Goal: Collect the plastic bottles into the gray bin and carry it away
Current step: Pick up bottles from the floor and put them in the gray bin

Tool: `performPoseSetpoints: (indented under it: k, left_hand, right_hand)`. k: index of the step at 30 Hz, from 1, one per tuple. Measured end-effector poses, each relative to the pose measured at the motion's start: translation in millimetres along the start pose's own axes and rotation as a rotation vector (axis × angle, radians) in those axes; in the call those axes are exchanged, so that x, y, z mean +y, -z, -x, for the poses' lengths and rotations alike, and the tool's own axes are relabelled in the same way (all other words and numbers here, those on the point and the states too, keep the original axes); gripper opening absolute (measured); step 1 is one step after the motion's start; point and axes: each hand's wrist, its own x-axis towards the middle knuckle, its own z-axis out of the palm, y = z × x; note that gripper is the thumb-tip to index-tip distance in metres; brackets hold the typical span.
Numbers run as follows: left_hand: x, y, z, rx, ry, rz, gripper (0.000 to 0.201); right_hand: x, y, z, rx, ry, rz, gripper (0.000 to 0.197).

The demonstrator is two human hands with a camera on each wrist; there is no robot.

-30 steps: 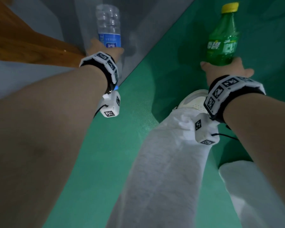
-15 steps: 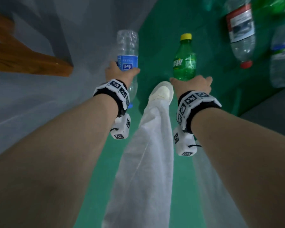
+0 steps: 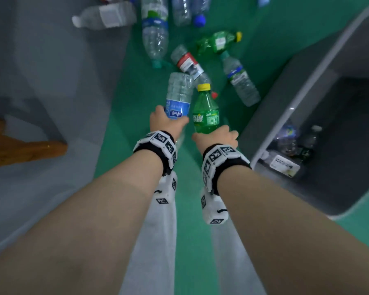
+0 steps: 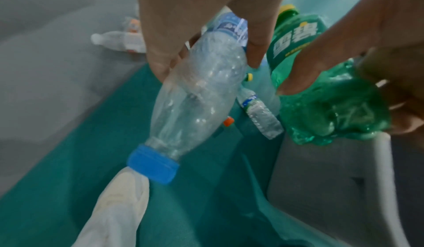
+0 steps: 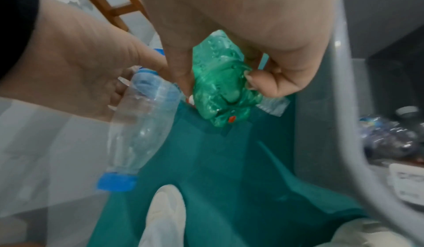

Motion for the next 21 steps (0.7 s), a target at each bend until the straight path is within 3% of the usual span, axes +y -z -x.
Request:
performPoseSetpoints:
  k: [5,10,17,21]
  left_hand:
    - [58.7,-45.7,40.8,-0.021,-0.195,-0.238,0.056]
    - [110.7,-102.1,89.7,-0.103,-0.367,-0.330,0.057]
    - [148.0,-174.6,152.4,-0.231,-0.579,-0.527,0.062]
    - [155.5,-215.1,177.3,-0.286,-0.620,-0.662,0.067]
  right_hand:
    - [45.8,72.6,-25.0,-0.024,-0.064,-0.075,0.071]
    - [109.3,124.1,-49.2,-0.063,-0.149,-0.207,0.072]
    - [195.4,155.8,-67.3,-0.140,-0.279,-0.387,0.061]
    - [247.5,171.8,-80.3,-0.134,-0.389,-0.471,0.059]
